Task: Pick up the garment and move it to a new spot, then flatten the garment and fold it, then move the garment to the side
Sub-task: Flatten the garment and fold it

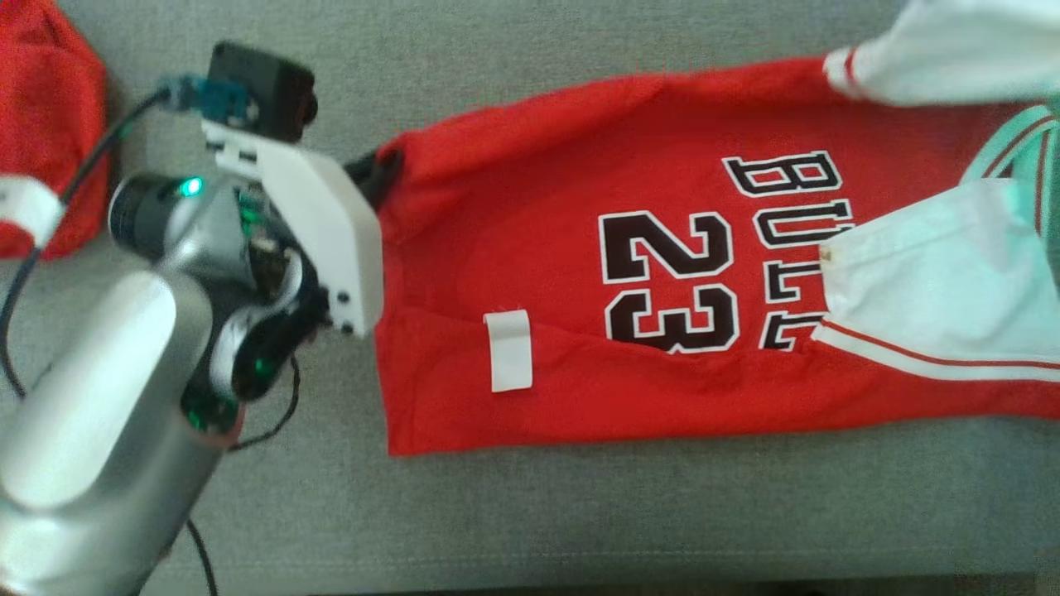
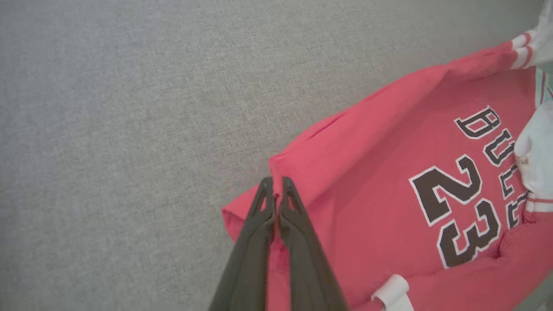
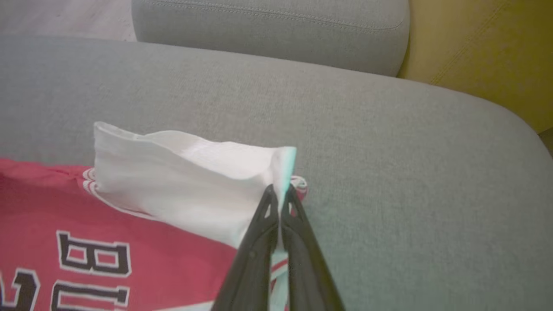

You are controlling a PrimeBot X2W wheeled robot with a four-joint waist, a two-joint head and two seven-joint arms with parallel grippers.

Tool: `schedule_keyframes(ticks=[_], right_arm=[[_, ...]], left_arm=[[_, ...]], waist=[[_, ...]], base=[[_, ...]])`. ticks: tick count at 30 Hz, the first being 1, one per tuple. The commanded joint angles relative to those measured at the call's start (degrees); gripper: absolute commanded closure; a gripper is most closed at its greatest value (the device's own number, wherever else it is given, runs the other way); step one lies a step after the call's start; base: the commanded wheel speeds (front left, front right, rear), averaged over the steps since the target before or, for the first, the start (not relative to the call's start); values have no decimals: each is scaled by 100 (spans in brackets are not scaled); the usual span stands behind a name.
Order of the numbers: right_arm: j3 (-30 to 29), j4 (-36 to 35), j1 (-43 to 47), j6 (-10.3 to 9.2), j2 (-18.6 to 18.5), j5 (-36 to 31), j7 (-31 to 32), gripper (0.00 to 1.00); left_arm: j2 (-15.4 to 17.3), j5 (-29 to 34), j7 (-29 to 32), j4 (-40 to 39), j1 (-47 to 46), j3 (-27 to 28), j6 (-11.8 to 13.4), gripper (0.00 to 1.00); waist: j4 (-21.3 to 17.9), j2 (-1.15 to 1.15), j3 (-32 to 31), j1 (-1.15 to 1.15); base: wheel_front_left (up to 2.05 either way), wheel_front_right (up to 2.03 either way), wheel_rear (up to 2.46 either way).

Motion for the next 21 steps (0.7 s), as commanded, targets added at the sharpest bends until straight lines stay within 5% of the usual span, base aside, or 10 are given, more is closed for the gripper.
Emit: schedule_keyframes(ticks=[1,9,21], right_arm=[[-66,-416,318,42,-19,74,96,100],[-247,-1043,1415,42,174,44,333,100],[-463,-1185,1473,42,310,133,482,100]], left_arm=[[308,-18,18,-319,38,287,35,100],[659,35,92,-857,710,255,224,100],[763,-64,15,-1064,997,348,310,100]], waist=[[-53,0,-45,0],[-239,0,-88,0],[-240,0,-88,0]], base=[[0,0,0],[0,0,0],[0,0,0]])
